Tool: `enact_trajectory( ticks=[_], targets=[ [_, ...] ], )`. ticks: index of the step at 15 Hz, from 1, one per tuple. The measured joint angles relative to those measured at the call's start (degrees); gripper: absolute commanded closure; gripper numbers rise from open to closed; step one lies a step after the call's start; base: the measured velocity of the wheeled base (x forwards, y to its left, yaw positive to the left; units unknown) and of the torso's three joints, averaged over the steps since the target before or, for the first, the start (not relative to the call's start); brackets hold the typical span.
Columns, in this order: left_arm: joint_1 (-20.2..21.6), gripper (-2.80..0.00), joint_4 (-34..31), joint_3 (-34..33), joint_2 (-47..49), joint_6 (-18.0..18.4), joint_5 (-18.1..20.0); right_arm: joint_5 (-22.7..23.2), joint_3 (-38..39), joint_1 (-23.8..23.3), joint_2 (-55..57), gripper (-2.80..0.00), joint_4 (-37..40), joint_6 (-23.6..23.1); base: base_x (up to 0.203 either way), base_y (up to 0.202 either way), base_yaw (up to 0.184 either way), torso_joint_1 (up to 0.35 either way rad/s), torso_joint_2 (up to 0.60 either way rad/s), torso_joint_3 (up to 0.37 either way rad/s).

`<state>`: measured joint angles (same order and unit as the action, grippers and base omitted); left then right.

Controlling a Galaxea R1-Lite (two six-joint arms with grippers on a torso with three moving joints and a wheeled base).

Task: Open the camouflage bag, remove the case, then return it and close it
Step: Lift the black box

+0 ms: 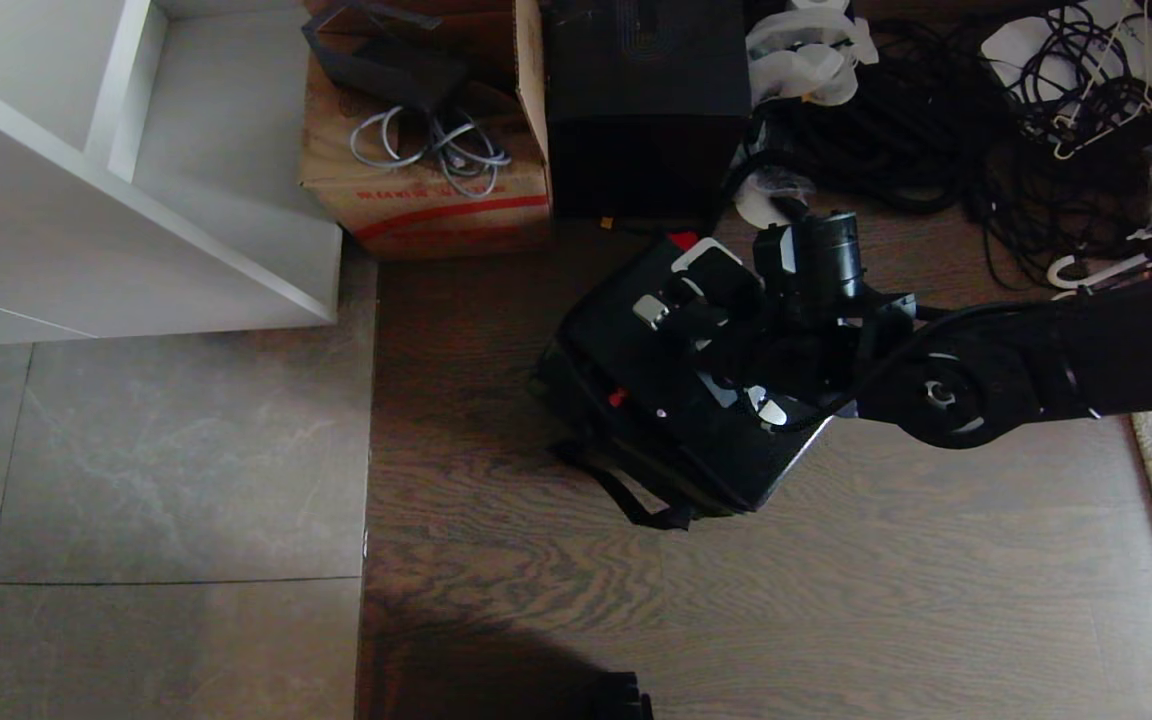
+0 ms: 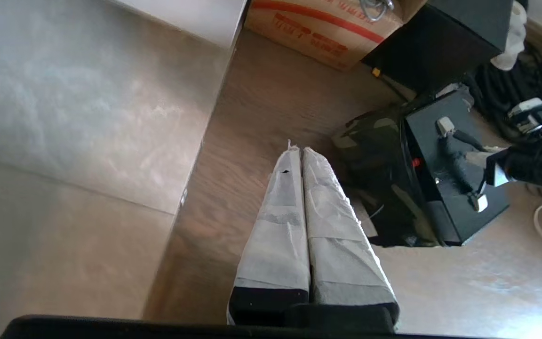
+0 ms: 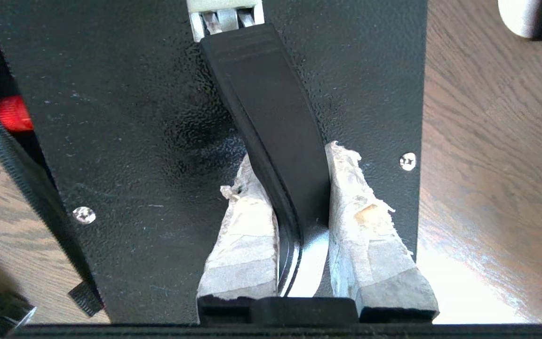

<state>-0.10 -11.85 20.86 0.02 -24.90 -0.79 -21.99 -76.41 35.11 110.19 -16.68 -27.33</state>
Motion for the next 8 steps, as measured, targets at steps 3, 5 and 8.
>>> enact_trajectory(
  ticks=[3,5,8],
  targets=[
    [0.0,0.0,-0.2,-0.9,0.0,-4.3,-0.1,0.0,-0.5,0.0,0.1,0.0,0.4,0.0,0.0,0.0,0.0,0.0,0.0,0.0],
    [0.0,0.0,-0.2,-2.6,0.0,-9.4,0.0,0.0,-0.5,0.0,0.1,0.0,0.7,0.0,0.0,0.0,0.0,0.0,0.0,0.0],
    [0.0,0.0,-0.2,-5.0,0.0,-12.1,-0.2,0.1,-0.4,-0.1,0.0,0.0,0.8,0.0,0.0,0.0,0.0,0.0,0.0,0.0]
  ],
)
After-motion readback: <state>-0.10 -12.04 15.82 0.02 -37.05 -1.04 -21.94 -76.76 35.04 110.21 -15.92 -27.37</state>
